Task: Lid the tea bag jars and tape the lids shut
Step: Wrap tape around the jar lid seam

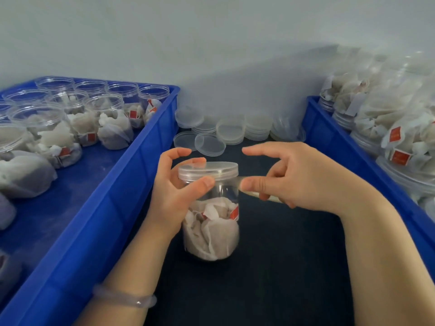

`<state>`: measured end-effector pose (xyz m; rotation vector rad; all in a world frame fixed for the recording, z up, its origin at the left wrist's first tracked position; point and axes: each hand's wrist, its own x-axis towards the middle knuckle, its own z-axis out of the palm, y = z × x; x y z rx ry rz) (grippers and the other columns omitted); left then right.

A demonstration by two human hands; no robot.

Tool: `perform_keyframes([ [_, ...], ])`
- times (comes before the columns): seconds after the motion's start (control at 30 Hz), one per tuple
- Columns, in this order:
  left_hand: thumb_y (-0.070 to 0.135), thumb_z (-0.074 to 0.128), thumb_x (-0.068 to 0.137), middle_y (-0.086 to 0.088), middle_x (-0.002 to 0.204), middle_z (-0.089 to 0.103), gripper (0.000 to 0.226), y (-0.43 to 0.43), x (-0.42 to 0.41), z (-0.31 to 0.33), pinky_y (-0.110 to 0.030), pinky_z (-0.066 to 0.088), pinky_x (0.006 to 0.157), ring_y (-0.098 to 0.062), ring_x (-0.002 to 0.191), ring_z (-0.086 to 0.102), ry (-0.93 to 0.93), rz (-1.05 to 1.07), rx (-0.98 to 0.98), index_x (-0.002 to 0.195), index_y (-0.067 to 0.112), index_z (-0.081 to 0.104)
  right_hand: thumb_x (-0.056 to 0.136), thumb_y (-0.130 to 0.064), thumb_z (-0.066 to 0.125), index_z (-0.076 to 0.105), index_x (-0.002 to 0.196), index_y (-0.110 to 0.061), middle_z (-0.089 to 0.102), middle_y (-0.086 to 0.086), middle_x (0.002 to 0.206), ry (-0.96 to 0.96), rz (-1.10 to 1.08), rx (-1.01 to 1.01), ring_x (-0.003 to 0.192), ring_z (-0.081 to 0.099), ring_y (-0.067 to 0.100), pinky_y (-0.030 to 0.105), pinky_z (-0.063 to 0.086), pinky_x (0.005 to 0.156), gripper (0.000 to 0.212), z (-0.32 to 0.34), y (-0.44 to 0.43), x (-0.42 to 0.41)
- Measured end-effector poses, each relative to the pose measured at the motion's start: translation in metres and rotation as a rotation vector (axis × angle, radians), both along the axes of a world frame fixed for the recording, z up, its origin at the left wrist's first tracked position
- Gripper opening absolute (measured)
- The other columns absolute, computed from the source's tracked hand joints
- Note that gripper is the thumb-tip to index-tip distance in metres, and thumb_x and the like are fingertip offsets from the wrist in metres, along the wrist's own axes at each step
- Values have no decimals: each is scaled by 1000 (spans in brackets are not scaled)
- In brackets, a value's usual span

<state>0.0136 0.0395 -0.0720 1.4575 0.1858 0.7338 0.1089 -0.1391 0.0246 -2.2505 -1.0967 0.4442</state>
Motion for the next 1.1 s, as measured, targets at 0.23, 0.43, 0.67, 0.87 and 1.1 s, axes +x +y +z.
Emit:
perform_keyframes([
  [0.23, 51, 90, 35, -10, 109, 70, 94, 0, -2, 3, -34, 57, 73, -31, 101, 67, 4, -185, -152, 113, 19, 48, 38, -80, 52, 61, 118, -41, 71, -16, 68, 43, -11, 6, 41, 55, 1, 20, 43, 57, 89, -6, 3, 7],
  [0.43, 47, 91, 43, -15, 116, 67, 95, -2, -4, 5, -32, 55, 79, -30, 109, 64, -41, -380, -245, 118, 13, 44, 46, -84, 55, 57, 114, -57, 67, 6, 78, 164, 132, -50, 47, 52, 6, 19, 45, 52, 73, -8, 3, 11],
  [0.67, 57, 77, 60, -1, 119, 66, 85, 0, 1, -3, -34, 48, 96, -18, 115, 60, 79, -234, 25, 127, 11, 50, 52, -80, 52, 61, 100, -53, 65, 14, 85, 129, 108, -53, 52, 50, 7, 23, 46, 55, 56, -16, 4, 17],
  [0.87, 77, 68, 56, 13, 123, 57, 102, -16, 4, -6, -10, 42, 90, 5, 117, 53, 54, -42, 199, 135, 20, 35, 64, -63, 74, 61, 115, -44, 67, -21, 96, 6, 58, 36, 85, 61, -4, 29, 52, 77, 56, -25, 17, 13],
  [1.1, 67, 79, 38, 27, 108, 55, 113, -19, 7, -11, 3, 37, 80, 23, 102, 49, 83, 270, 265, 134, 20, 43, 80, -33, 74, 22, 147, -48, 56, -27, 80, 75, 194, -86, 65, 52, -5, 19, 45, 65, 87, -23, 14, 12],
])
